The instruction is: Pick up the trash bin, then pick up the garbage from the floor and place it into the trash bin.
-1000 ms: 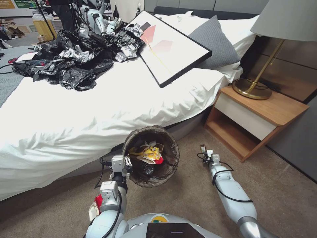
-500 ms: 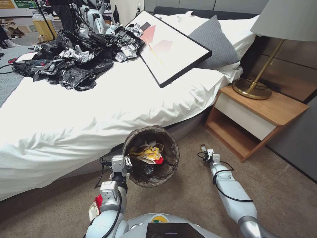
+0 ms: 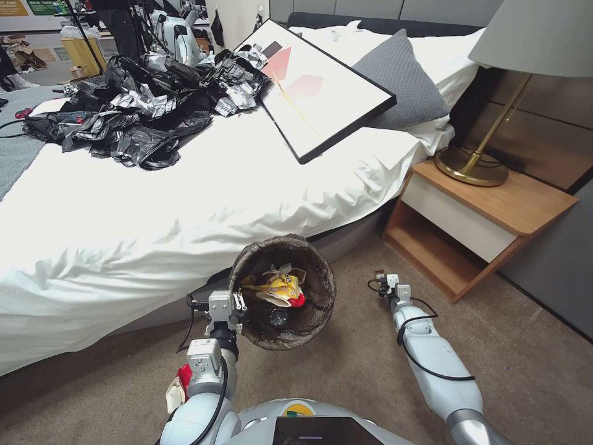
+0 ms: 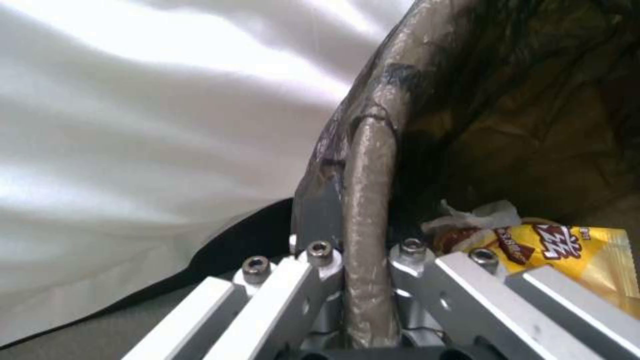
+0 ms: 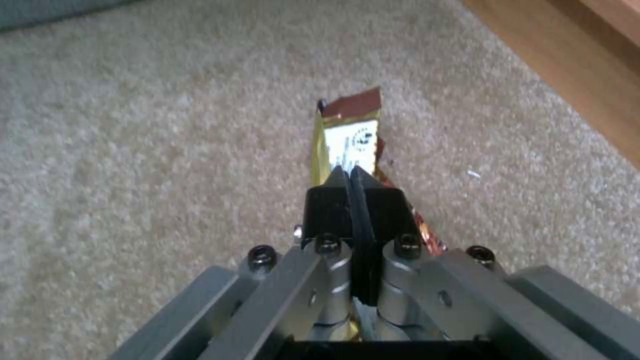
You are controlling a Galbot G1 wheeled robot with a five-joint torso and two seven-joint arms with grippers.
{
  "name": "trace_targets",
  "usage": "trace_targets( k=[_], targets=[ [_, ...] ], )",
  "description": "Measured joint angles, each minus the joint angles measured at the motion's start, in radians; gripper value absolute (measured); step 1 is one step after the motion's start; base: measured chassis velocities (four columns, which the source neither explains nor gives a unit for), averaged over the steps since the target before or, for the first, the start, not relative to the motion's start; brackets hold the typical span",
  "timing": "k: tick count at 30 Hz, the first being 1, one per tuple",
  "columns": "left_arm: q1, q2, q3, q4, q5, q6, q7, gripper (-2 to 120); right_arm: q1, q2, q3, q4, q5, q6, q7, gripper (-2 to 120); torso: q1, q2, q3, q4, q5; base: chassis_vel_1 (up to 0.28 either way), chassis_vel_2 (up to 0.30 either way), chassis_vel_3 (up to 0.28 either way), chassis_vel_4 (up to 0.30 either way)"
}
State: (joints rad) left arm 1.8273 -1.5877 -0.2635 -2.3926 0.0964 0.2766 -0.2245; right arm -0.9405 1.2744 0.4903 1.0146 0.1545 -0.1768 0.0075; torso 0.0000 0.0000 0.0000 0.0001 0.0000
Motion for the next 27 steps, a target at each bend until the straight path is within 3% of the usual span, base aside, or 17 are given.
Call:
trace_targets(
  k=[1,3,5,7,9,14,15,17,18,21,26,27],
  targets=[
    [0.0,0.0,0.0,0.0,0.0,0.0,0.0,0,0.0,0.0,-0.001,0.0,-0.002,-0.006,0.002,4,0.0,0.0,0.0,0.0,0.0,0.0,0.0,0.0,0.0],
    [0.0,0.0,0.0,0.0,0.0,0.0,0.0,0,0.0,0.0,-0.001,0.0,-0.003,-0.007,0.002,6,0.0,0.0,0.0,0.0,-0.0001,0.0,0.0,0.0,0.0],
    [0.0,0.0,0.0,0.0,0.0,0.0,0.0,0,0.002,0.0,-0.001,-0.004,-0.01,-0.012,0.003,18,0.0,0.0,0.0,-0.0001,0.0,0.0,0.0,0.0,0.0],
    [0.0,0.0,0.0,0.0,0.0,0.0,0.0,0,0.002,0.0,-0.001,-0.005,-0.011,-0.013,0.003,18,0.0,0.0,0.0,-0.0001,0.0,0.0,0.0,0.0,0.0],
    [0.0,0.0,0.0,0.0,0.0,0.0,0.0,0,0.006,0.001,-0.001,-0.015,-0.017,-0.015,0.006,34,0.0,0.0,0.0,-0.0001,-0.0001,0.0,0.0,0.0,0.0],
    [0.0,0.0,0.0,0.0,0.0,0.0,0.0,0,0.008,0.002,-0.002,-0.024,-0.024,-0.017,0.007,41,0.0,0.0,0.0,0.0,0.0,0.0,0.0,0.0,0.0],
    [0.0,0.0,0.0,0.0,0.0,0.0,0.0,0,0.009,0.003,-0.002,-0.027,-0.026,-0.018,0.008,51,0.0,0.0,0.0,0.0,0.0,0.0,0.0,0.0,0.0],
    [0.0,0.0,0.0,0.0,0.0,0.0,0.0,0,0.01,0.003,-0.002,-0.028,-0.027,-0.018,0.008,56,0.0,0.0,0.0,0.0,0.0,0.0,0.0,0.0,0.0],
    [0.0,0.0,0.0,0.0,0.0,0.0,0.0,0,0.013,0.004,-0.002,-0.039,-0.033,-0.018,0.011,68,0.0,0.0,0.0,0.0,0.0,0.0,0.0,0.0,0.0],
    [0.0,0.0,0.0,0.0,0.0,0.0,0.0,0,0.02,0.005,-0.002,-0.06,-0.042,-0.015,0.013,76,0.0,0.0,0.0,-0.0001,0.0,0.0,0.0,0.0,0.0],
    [0.0,0.0,0.0,0.0,0.0,0.0,0.0,0,0.038,0.005,-0.001,-0.106,-0.053,-0.002,0.014,64,0.0,0.0,0.0,-0.0001,0.0,0.0,0.0,0.0,0.0],
    [0.0,0.0,0.0,0.0,0.0,0.0,0.0,0,0.044,0.007,-0.001,-0.119,-0.057,0.0,0.013,57,0.0,0.0,0.0,-0.0001,0.0,0.0,0.0,0.0,0.0]
  ],
)
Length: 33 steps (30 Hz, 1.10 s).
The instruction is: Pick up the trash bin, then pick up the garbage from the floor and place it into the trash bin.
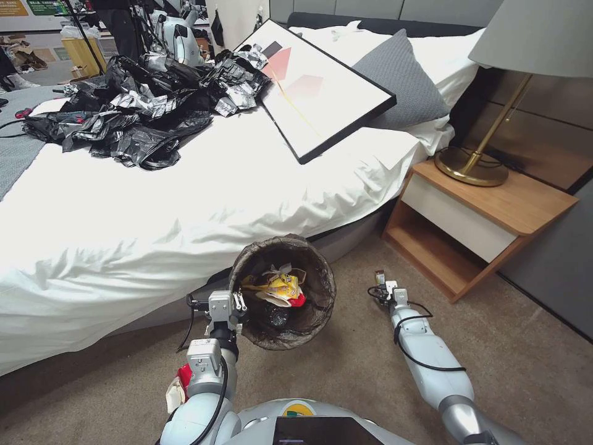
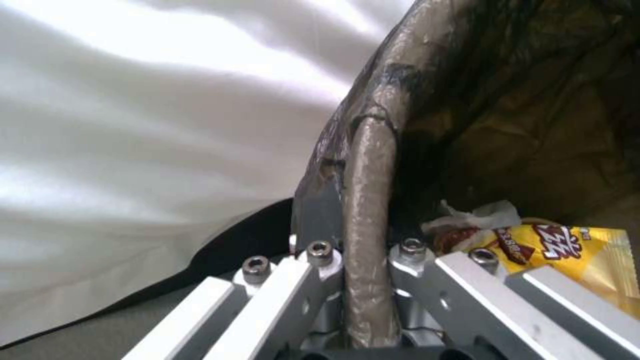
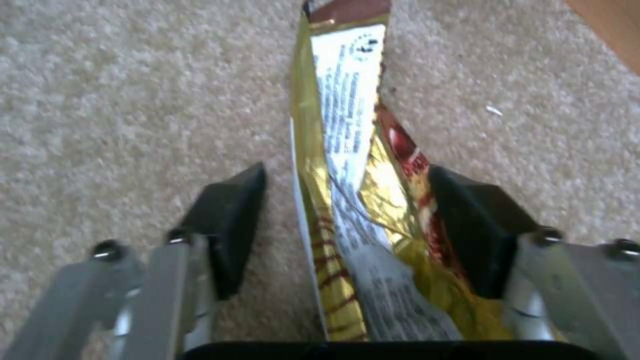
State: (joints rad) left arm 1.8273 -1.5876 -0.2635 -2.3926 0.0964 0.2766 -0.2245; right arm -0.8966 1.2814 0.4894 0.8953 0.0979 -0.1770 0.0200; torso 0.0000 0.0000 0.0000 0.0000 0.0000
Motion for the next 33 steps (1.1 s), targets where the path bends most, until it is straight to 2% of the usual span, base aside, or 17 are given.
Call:
trace_targets(
  k=[1,3,5,7,9,10,16,33],
  targets=[
    [0.0,0.0,0.0,0.0,0.0,0.0,0.0,0,0.009,0.004,0.0,-0.021,-0.007,0.007,-0.001,51,0.0,0.0,0.0,0.0,0.0,0.0,0.0,0.0,0.0],
    [0.0,0.0,0.0,0.0,0.0,0.0,0.0,0,0.016,0.007,0.0,-0.038,-0.012,0.013,-0.004,48,0.0,0.0,0.0,0.0,0.0001,0.0,0.0,0.0,0.0],
    [0.0,0.0,0.0,0.0,0.0,0.0,0.0,0,0.035,0.012,0.003,-0.079,-0.024,0.035,-0.019,37,0.0,0.0,0.0,0.0001,-0.0001,0.0,0.0,0.0,0.0],
    [0.0,0.0,0.0,0.0,0.0,0.0,0.0,0,0.038,0.013,0.004,-0.088,-0.026,0.039,-0.023,35,0.0,0.0,0.0,0.0001,-0.0001,0.0,0.0,0.0,0.0],
    [0.0,0.0,0.0,0.0,0.0,0.0,0.0,0,0.041,0.014,0.006,-0.1,-0.028,0.045,-0.026,24,0.0,0.0,0.0,0.0004,0.0,0.0,0.0,0.0,0.0],
    [0.0,0.0,0.0,0.0,0.0,0.0,0.0,0,0.041,0.014,0.006,-0.1,-0.028,0.045,-0.026,24,0.0,0.0,0.0,0.0004,0.0,0.0,0.0,0.0,0.0],
    [0.0,0.0,0.0,0.0,0.0,0.0,0.0,0,0.037,0.002,0.009,-0.101,-0.026,0.048,-0.03,0,0.0,0.0,0.0,-0.0003,0.0001,0.0,0.0,0.0,0.0],
    [0.0,0.0,0.0,0.0,0.0,0.0,0.0,0,0.018,-0.006,0.006,-0.057,-0.007,0.06,-0.028,0,0.0,0.0,0.0,-0.0002,0.0,0.0,0.0,0.0,0.0]
  ],
)
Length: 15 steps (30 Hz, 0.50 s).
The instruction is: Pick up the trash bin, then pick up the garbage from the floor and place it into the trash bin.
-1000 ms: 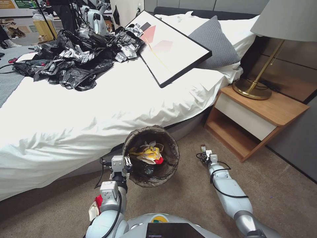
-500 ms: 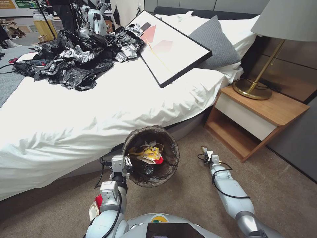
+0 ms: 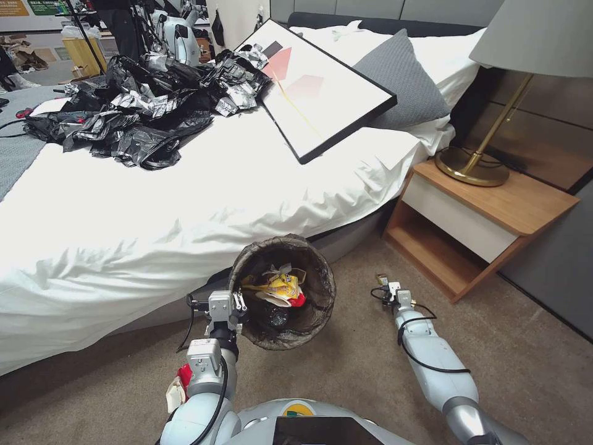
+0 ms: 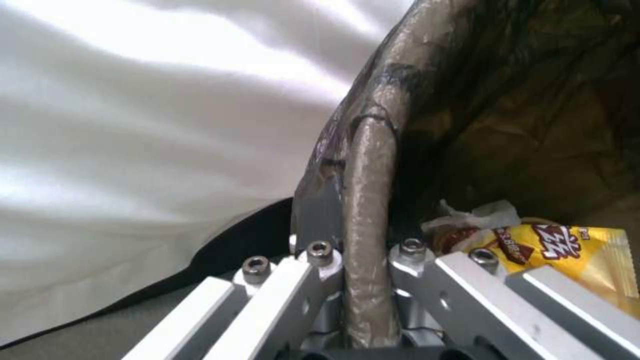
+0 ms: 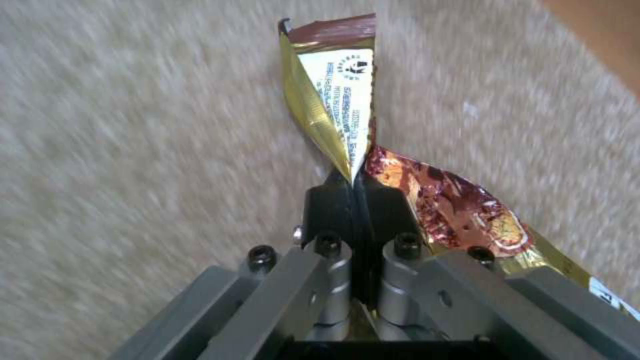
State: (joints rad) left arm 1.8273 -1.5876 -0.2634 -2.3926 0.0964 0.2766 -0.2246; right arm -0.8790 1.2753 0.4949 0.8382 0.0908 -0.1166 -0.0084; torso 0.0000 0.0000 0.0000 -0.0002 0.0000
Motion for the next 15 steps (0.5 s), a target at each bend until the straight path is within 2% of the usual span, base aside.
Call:
trace_targets(
  k=[4,6,7,9,10,11,14,15],
  targets=[
    [0.0,0.0,0.0,0.0,0.0,0.0,0.0,0,-0.048,-0.005,-0.008,0.135,0.061,0.04,0.006,0,0.0,0.0,0.0,0.0002,0.0,0.0,0.0,0.0,0.0],
    [0.0,0.0,0.0,0.0,0.0,0.0,0.0,0,-0.094,-0.009,-0.012,0.278,0.121,0.103,-0.012,0,0.0,0.0,0.0,0.0,0.0,0.0,0.0,0.0,0.0],
    [0.0,0.0,0.0,0.0,0.0,0.0,0.0,0,-0.094,-0.009,-0.012,0.278,0.121,0.103,-0.012,0,0.0,0.0,0.0,0.0,0.0,0.0,0.0,0.0,0.0],
    [0.0,0.0,0.0,0.0,0.0,0.0,0.0,0,-0.143,-0.012,-0.013,0.439,0.155,0.224,-0.072,0,0.0,0.0,0.0,0.0004,-0.0002,0.0,0.0,0.0,0.0],
    [0.0,0.0,0.0,0.0,0.0,0.0,0.0,0,-0.172,-0.015,-0.015,0.531,0.185,0.253,-0.104,0,0.0,0.0,0.0,0.0006,0.0,0.0,0.0,0.0,0.0],
    [0.0,0.0,0.0,0.0,0.0,0.0,0.0,0,-0.172,-0.015,-0.015,0.531,0.185,0.253,-0.104,0,0.0,0.0,0.0,0.0006,0.0,0.0,0.0,0.0,0.0],
    [0.0,0.0,0.0,0.0,0.0,0.0,0.0,0,-0.261,-0.031,-0.027,0.808,0.276,0.295,-0.207,0,0.0,0.0,0.0,0.0001,0.0,0.0,0.0,0.0,0.0],
    [0.0,0.0,0.0,0.0,0.0,0.0,0.0,0,-0.261,-0.031,-0.027,0.808,0.276,0.295,-0.207,0,0.0,0.0,0.0,0.0001,0.0,0.0,0.0,0.0,0.0]
  ],
)
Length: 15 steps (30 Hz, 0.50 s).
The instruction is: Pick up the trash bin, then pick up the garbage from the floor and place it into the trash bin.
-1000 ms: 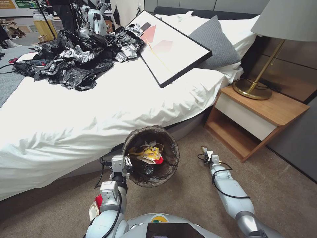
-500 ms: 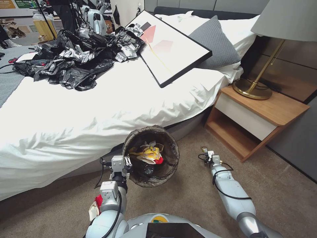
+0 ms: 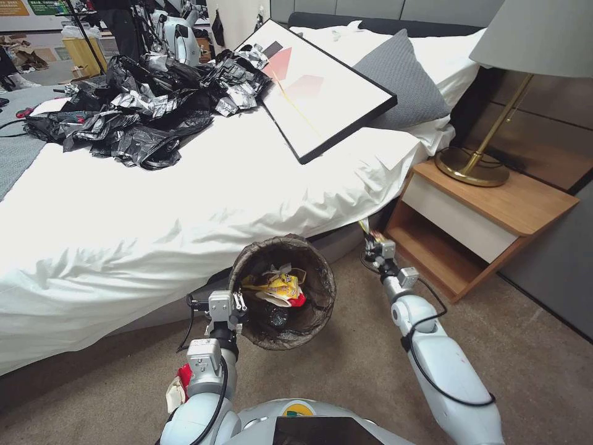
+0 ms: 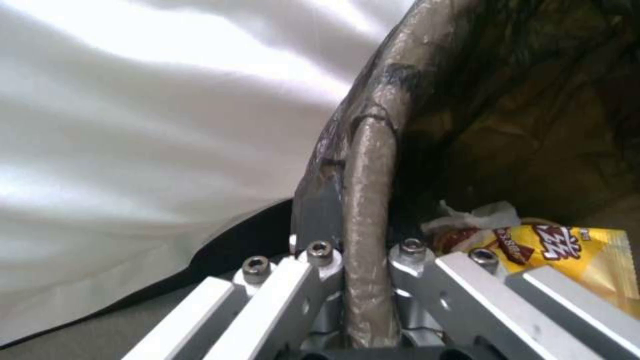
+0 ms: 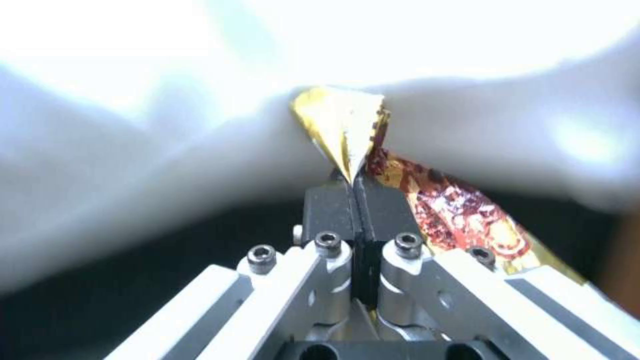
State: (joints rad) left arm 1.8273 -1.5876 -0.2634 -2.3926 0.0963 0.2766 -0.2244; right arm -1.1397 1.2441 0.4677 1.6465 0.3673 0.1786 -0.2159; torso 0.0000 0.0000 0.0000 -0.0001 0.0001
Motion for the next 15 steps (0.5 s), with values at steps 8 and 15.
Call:
trace_targets(
  k=[8,15],
  targets=[
    [0.0,0.0,0.0,0.0,0.0,0.0,0.0,0,-0.14,-0.099,-0.116,0.413,0.142,-0.011,-0.134,0,0.0,0.0,0.0,0.0001,-0.0006,0.0,0.0,0.0,0.0],
    [0.0,0.0,0.0,0.0,0.0,0.0,0.0,0,-0.218,-0.19,-0.323,0.544,0.13,-0.039,-0.149,0,0.0,0.0,0.0,0.0001,-0.0001,0.0,0.0,0.0,0.0]
  ],
)
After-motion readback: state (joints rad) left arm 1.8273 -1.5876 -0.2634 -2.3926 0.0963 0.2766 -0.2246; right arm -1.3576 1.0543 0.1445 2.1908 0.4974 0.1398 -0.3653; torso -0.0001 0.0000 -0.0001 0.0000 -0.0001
